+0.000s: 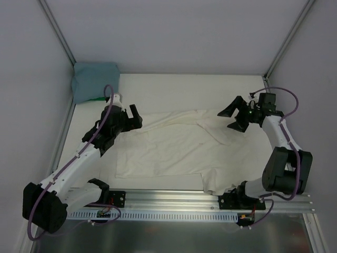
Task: Fold and stack the t-shirts
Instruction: Fold the flattened tshirt in 1/3 of the way
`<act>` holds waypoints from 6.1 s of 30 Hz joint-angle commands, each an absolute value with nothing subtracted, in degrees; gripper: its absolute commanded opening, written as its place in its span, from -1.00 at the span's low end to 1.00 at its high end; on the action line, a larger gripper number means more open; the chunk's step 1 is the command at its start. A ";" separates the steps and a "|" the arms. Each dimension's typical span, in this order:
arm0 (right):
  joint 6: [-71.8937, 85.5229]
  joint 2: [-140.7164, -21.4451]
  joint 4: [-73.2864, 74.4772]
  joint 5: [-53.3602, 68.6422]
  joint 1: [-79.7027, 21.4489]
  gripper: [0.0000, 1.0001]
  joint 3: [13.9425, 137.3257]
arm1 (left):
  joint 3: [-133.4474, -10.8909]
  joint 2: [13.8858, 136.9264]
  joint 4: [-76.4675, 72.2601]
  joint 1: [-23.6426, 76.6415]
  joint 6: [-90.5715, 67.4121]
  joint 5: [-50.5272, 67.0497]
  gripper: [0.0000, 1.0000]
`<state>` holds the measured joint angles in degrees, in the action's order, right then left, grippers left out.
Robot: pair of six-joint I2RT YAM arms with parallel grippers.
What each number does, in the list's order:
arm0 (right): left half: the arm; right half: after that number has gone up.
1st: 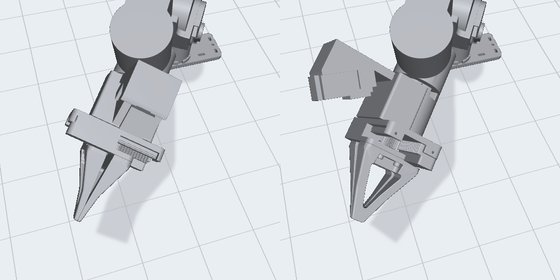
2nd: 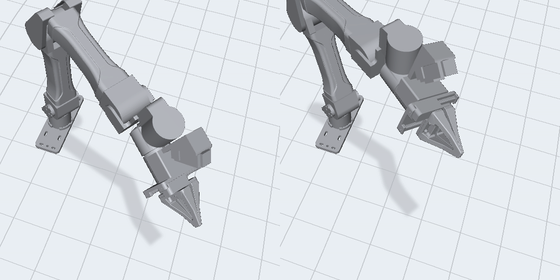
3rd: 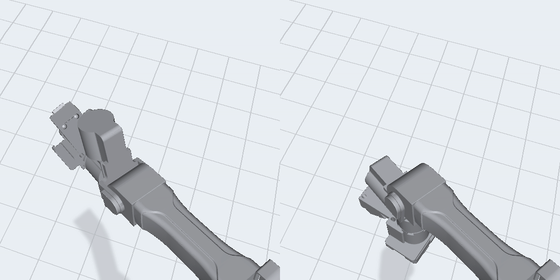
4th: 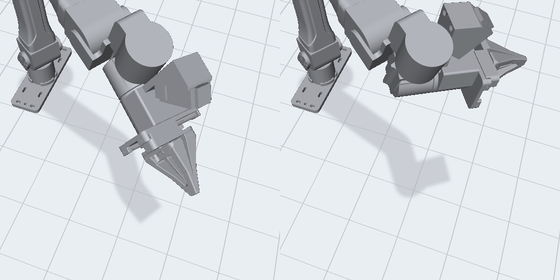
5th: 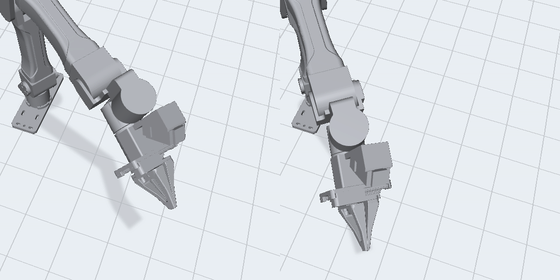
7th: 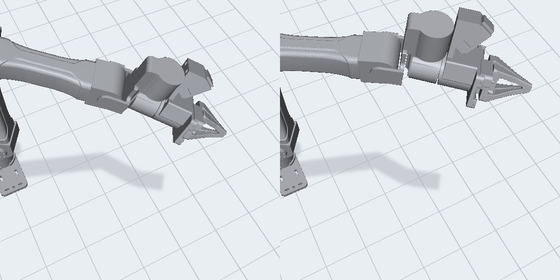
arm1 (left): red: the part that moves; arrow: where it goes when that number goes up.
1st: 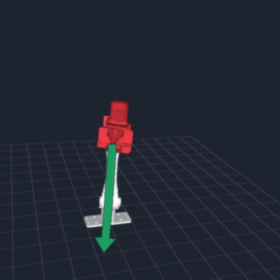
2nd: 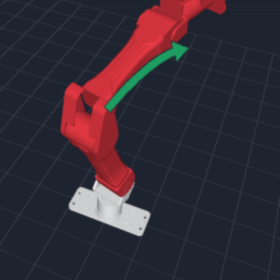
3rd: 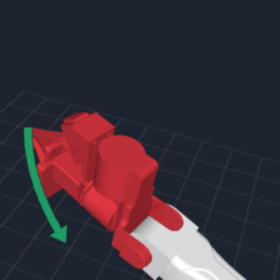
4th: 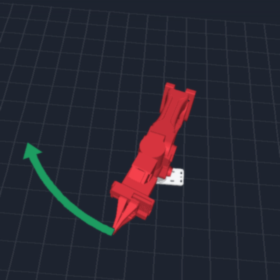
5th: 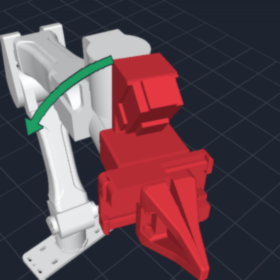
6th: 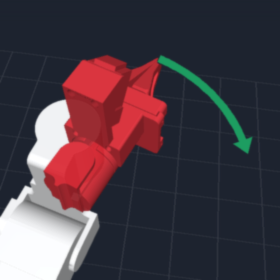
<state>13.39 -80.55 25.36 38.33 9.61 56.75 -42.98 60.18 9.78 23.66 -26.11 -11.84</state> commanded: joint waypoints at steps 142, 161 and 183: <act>4.92 -75.76 37.18 18.01 3.43 0.49 46.76 | -40.25 52.91 10.11 30.85 -24.96 7.12 0.97; 5.71 -82.00 33.75 16.35 3.43 -0.10 46.93 | -39.38 53.00 10.11 30.85 -24.17 6.15 0.97; 6.68 -80.43 36.64 4.93 3.43 -0.99 53.69 | -38.23 51.59 10.73 30.76 -23.29 4.57 0.97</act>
<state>6.07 -84.71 33.91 9.76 3.29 48.47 -38.72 52.27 11.20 30.09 -24.38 5.48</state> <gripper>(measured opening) 0.013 0.986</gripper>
